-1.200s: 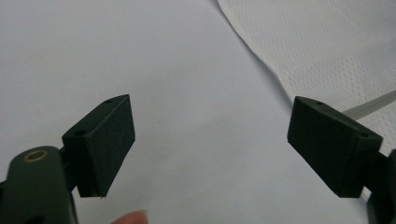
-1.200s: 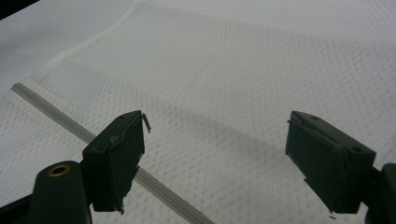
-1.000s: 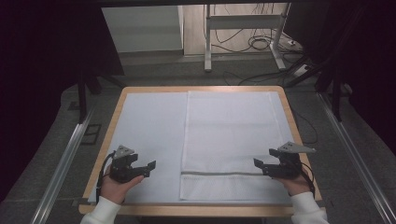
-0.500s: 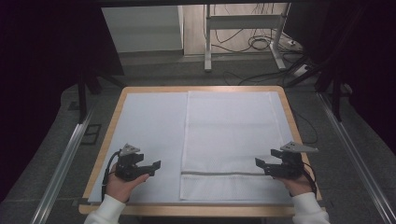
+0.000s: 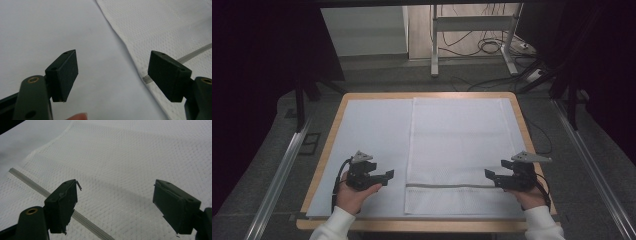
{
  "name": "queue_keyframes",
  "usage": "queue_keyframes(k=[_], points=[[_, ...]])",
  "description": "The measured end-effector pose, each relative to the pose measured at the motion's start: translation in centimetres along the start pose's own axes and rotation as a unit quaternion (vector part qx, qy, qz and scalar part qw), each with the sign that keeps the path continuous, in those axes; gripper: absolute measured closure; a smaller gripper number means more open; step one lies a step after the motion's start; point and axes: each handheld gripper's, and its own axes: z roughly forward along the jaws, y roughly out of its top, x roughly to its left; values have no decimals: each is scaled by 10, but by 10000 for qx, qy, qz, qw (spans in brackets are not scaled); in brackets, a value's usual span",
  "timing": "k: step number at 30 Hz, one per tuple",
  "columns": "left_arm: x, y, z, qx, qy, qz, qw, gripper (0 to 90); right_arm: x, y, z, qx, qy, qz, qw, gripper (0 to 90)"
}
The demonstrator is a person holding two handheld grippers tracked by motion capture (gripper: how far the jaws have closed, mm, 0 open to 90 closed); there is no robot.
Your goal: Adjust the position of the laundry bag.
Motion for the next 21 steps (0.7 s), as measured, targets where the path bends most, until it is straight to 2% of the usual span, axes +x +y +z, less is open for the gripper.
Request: queue_keyframes(k=[9, 12, 16, 21], points=[[-8, 12, 9, 21, -73, 35, 10000, 249, 0, 1, 0, 13, 7, 64, 10000, 193], [-10, 18, 14, 18, -112, -18, 9999, 249, -1, 1, 0, 10, 1, 68, 10000, 193], [-14, 23, 22, 112, -116, -68, 9998, 234, -1, 1, 0, 20, 9, 92, 10000, 193], [-19, 29, 32, 231, -231, -89, 9994, 251, -1, 1, 0, 12, 56, 118, 9999, 193]])
